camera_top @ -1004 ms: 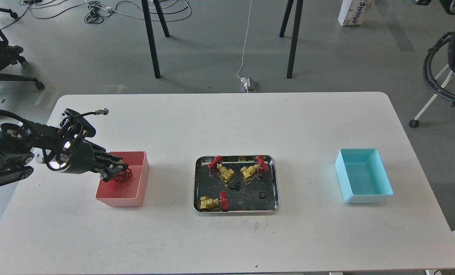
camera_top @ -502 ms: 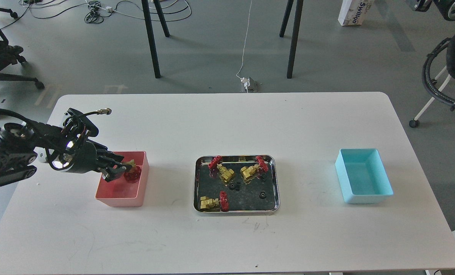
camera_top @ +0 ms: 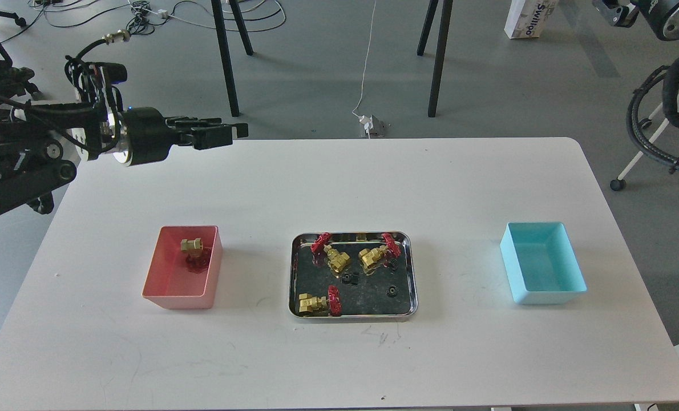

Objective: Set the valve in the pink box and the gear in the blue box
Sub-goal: 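Raise the left gripper away and bring the right arm to the tray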

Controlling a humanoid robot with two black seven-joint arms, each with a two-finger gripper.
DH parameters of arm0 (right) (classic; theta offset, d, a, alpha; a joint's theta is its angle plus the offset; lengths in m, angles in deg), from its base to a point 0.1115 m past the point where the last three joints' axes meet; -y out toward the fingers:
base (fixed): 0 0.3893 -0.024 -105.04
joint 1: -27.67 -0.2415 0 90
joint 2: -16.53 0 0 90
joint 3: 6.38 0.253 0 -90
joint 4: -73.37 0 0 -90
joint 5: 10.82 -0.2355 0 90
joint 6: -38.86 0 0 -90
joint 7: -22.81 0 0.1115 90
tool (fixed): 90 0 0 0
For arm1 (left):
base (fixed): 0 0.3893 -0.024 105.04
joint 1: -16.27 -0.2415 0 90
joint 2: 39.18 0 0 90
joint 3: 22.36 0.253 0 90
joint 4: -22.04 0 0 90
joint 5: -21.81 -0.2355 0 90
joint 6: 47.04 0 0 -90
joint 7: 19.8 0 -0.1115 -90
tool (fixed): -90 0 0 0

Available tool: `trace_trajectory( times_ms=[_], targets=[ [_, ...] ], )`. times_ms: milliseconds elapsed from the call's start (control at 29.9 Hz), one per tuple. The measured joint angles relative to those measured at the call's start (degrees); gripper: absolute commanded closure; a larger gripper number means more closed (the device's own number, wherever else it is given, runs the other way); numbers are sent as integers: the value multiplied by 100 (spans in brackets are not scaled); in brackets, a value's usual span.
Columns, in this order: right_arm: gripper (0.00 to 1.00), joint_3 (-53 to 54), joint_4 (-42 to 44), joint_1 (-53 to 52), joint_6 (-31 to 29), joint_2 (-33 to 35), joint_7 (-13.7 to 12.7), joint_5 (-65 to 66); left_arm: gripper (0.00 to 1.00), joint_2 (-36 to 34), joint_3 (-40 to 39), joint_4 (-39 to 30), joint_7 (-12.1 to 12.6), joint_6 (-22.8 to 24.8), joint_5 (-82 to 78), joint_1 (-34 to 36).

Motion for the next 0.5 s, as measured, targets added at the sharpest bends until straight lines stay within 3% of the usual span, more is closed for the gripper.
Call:
trace_trajectory(
  times_ms=[201,368,502],
  targets=[
    [0,28,-73,427,-1024,8,38,50,23,222,-1883,24,1,1464,2969,-357],
    [0,-129,-127,402,-1507,12,-69,826,21,775,-2957,373,0,1653,5166,-738],
    [0,-869,-383,-254,-1573,-50,-281,2408,19,1358,-3235,868,0,1663,5564,-928]
  ],
)
